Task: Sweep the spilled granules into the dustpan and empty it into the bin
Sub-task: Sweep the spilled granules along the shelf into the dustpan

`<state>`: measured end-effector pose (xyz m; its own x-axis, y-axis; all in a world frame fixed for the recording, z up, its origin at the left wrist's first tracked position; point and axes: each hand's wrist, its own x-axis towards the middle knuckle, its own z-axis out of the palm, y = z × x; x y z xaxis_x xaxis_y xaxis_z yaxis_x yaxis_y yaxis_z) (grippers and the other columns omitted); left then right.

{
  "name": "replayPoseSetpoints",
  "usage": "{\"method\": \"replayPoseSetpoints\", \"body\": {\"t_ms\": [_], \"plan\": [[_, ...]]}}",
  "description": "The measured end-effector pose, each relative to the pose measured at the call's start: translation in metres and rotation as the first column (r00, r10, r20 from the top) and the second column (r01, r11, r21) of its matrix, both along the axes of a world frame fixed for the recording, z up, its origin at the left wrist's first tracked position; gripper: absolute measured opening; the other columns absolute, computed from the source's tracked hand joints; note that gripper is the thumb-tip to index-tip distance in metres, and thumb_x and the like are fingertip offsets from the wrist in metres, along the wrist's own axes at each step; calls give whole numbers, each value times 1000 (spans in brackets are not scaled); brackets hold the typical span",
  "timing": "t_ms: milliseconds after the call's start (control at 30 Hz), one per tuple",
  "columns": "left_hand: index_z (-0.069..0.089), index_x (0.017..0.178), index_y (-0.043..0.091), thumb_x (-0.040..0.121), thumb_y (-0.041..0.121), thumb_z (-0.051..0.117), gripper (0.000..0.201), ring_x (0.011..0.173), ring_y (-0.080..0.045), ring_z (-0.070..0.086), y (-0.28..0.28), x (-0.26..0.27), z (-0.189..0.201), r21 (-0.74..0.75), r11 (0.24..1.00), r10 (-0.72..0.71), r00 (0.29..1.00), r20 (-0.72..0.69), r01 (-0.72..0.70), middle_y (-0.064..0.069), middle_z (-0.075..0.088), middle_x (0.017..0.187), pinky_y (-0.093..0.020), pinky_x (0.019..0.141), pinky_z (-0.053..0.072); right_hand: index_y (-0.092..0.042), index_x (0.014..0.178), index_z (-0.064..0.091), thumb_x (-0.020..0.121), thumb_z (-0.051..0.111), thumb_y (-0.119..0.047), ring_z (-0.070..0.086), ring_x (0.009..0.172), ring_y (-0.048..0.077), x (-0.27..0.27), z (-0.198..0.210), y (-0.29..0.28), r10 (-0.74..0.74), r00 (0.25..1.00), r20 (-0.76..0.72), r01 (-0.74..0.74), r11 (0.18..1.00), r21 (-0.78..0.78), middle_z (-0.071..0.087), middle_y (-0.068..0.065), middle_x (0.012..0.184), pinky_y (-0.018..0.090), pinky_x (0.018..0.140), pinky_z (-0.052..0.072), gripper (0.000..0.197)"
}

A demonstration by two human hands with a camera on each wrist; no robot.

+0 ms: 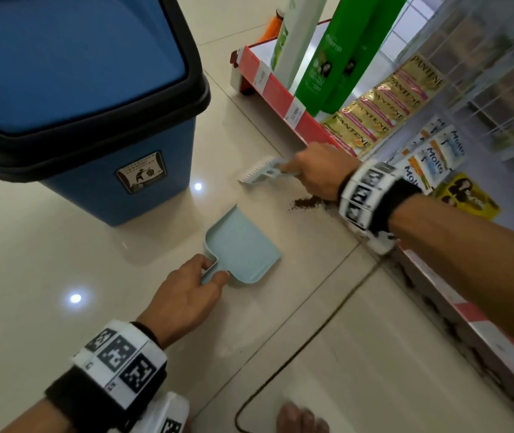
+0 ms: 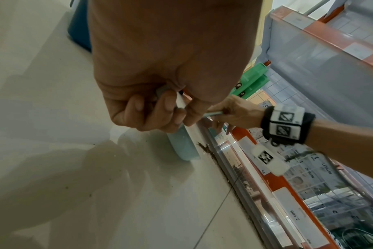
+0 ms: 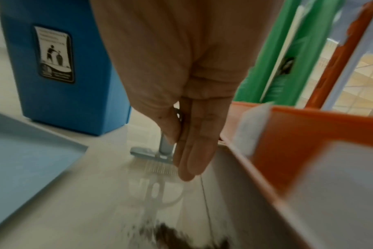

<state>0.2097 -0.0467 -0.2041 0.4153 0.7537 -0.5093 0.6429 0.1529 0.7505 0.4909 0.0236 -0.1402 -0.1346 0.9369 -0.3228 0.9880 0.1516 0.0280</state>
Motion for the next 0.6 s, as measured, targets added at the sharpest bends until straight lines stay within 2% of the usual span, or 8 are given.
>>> {"method": "replayPoseSetpoints", "body": {"t_ms": [100,133,233,300,400,467,533,600], "plan": [[57,93,19,95,43,51,25,69,-14,57,0,1,-1,7,1000,-19,1000,3,19,2,63,78,-30,60,40,-21,128,64,101,47,-21,59,71,18,31,11,-51,-15,1000,20,16,995,-100,64,4,89,12,64,46,32],[57,93,18,95,43,51,26,68,-14,56,0,1,-2,9,1000,-25,1000,3,25,2,63,78,-29,60,40,-22,130,63,101,46,-20,60,72,17,40,15,-70,-31,998,48,38,990,-138,64,5,93,12,62,45,33],[56,94,20,96,43,51,24,68,-13,56,-1,4,-4,11,999,-47,999,-5,47,3,62,78,-28,60,40,-29,138,55,101,47,-19,67,92,20,55,27,-112,-76,991,112,98,974,-206,66,9,118,28,81,59,39],[56,94,22,96,44,50,23,68,-11,56,-2,7,-3,8,998,-68,998,-9,68,5,61,77,-27,59,40,-32,139,52,101,47,-17,68,89,17,56,35,-121,-98,993,68,108,980,-166,68,7,115,29,80,59,41],[56,96,22,96,43,50,22,67,-10,55,-3,13,-1,10,995,-98,995,-8,98,6,60,76,-26,58,39,-30,137,56,100,51,-15,57,73,13,51,36,-109,-65,997,-27,65,998,-13,62,-1,92,25,68,50,40],[56,99,21,96,43,50,23,68,-10,54,-4,19,0,13,992,-123,992,-6,123,5,60,77,-27,59,39,-29,134,58,100,49,-13,57,70,17,43,28,-89,-45,999,-30,47,996,81,61,0,86,28,64,48,38],[56,101,19,97,42,50,24,69,-12,54,-4,25,2,16,988,-151,989,-4,151,4,59,78,-28,60,40,-27,137,55,100,47,-10,66,82,25,32,15,-69,-52,999,10,51,993,109,68,8,94,35,71,54,42],[56,102,18,98,42,49,25,70,-15,56,-4,30,3,9,985,-171,985,-2,171,1,61,80,-29,62,42,-28,141,51,100,47,-9,69,90,27,26,4,-60,-38,998,50,34,997,72,69,11,101,34,78,56,45]]}}
